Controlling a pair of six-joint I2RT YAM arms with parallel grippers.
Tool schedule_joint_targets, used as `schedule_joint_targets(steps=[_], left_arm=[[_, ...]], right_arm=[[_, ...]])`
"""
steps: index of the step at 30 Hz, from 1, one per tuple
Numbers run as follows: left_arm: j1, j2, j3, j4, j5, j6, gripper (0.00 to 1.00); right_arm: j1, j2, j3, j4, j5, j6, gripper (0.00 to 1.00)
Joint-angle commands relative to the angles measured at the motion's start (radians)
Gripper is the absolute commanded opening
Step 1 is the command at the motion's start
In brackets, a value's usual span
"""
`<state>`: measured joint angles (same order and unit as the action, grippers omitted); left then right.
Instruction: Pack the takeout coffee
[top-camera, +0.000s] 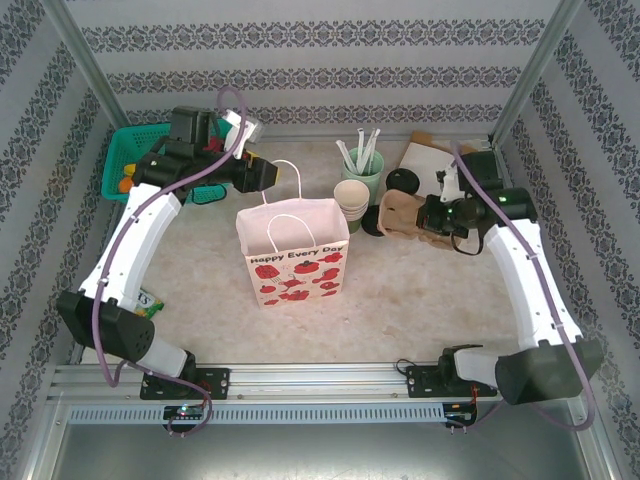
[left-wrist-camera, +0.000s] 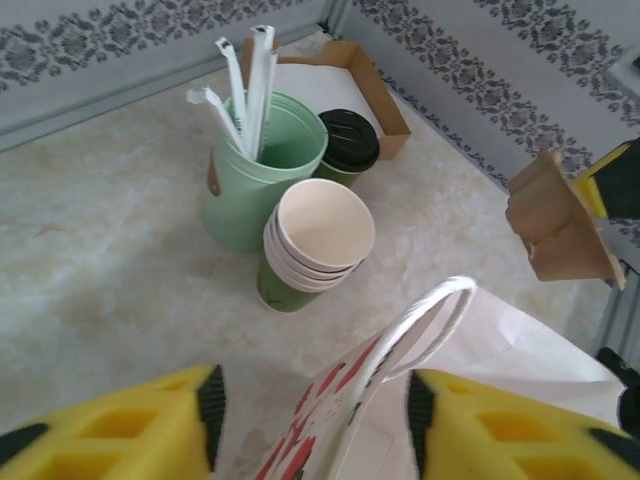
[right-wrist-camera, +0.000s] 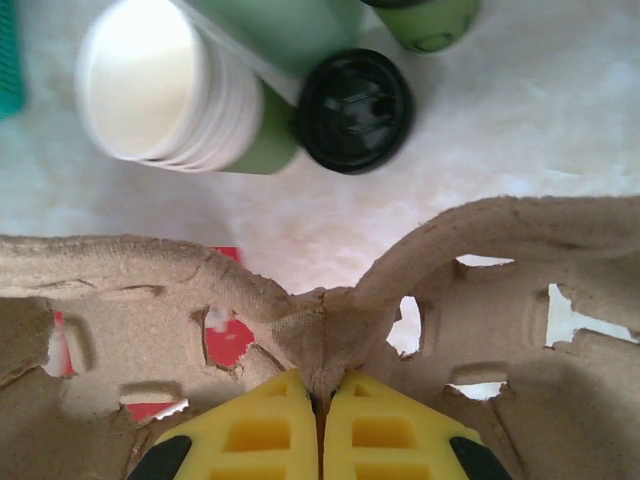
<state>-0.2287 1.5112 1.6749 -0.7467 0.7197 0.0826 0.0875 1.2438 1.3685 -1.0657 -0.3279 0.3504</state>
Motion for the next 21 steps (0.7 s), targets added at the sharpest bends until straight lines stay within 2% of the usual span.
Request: schedule_joint_targets(steps=[1, 3, 5, 7, 12, 21], left_arm=[[-0.017, 0.008, 0.036, 0.004, 0.039, 0.018, 0.43], [-0.028, 0.015, 0.040, 0.002, 0.029, 0.004, 0.32], [-0.042, 0.019, 0.046, -0.003, 0.013, -0.013, 0.16], [-0.050, 0.019, 0.049, -0.001, -0.006, -0.037, 0.08], [-0.061, 0.020, 0.057, 0.015, -0.035, -0.123, 0.00], [-0.064, 0.039, 0.059, 0.035, 0.000, -0.193, 0.00]], right_arm=[[0.009, -0.026, 0.080, -0.039, -0.139, 0.091, 0.00], [0.025, -0.024, 0.119, -0.025, -0.177, 0.119, 0.00], [0.057, -0.019, 0.155, 0.005, -0.208, 0.151, 0.00], [0.093, -0.011, 0.181, 0.046, -0.230, 0.183, 0.00], [0.228, 0.033, 0.277, 0.156, -0.273, 0.268, 0.00], [0.431, 0.150, 0.357, 0.348, -0.371, 0.383, 0.00]])
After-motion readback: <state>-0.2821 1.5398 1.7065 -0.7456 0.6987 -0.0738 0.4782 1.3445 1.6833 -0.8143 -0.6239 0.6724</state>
